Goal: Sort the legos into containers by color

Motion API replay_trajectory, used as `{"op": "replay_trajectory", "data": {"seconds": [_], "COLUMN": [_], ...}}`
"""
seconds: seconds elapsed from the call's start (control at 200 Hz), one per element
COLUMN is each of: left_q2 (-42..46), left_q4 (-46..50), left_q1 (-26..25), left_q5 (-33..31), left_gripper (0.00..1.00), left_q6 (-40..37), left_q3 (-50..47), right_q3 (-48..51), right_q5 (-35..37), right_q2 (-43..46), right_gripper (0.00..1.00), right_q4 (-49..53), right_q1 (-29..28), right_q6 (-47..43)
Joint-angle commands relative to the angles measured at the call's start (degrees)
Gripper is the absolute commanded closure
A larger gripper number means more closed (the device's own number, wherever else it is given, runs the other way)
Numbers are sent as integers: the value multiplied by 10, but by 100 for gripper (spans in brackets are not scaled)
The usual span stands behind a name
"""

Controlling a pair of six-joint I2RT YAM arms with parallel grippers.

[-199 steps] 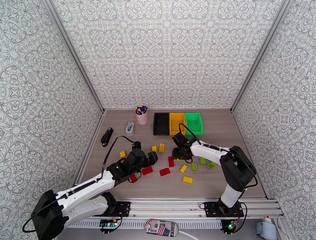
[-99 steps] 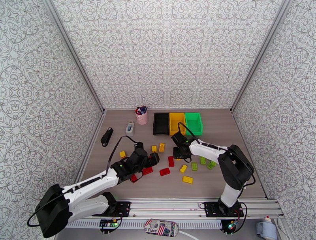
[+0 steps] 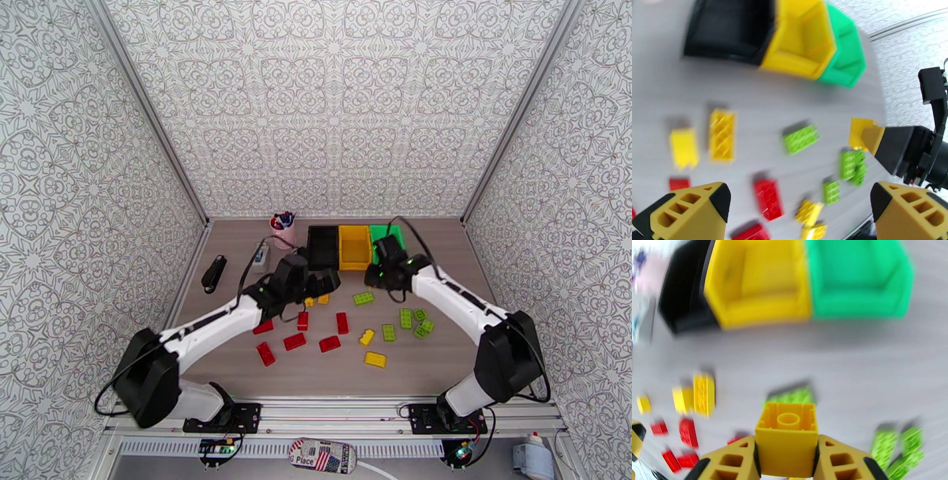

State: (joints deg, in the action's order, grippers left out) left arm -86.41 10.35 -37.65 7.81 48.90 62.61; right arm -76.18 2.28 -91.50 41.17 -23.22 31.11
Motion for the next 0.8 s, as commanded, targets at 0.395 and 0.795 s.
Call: {"op": "replay_trajectory", "data": {"seconds": [0.395,0.795], "left_q2": [-20,103], "left_q4": [135,108], "left_q1": [14,11], "left_q5": [31,-22], "left_gripper": [1,1], "left_q6": [-69,-38], "left_q3": [83,-79], "right_q3": [-338,-272], "right_q5": [7,-29], "right_q2": [-246,-185], "right_gripper": [65,31], "right_q4": [105,90], "right_q1": [105,105], "right_q6": [-51,-67]}}
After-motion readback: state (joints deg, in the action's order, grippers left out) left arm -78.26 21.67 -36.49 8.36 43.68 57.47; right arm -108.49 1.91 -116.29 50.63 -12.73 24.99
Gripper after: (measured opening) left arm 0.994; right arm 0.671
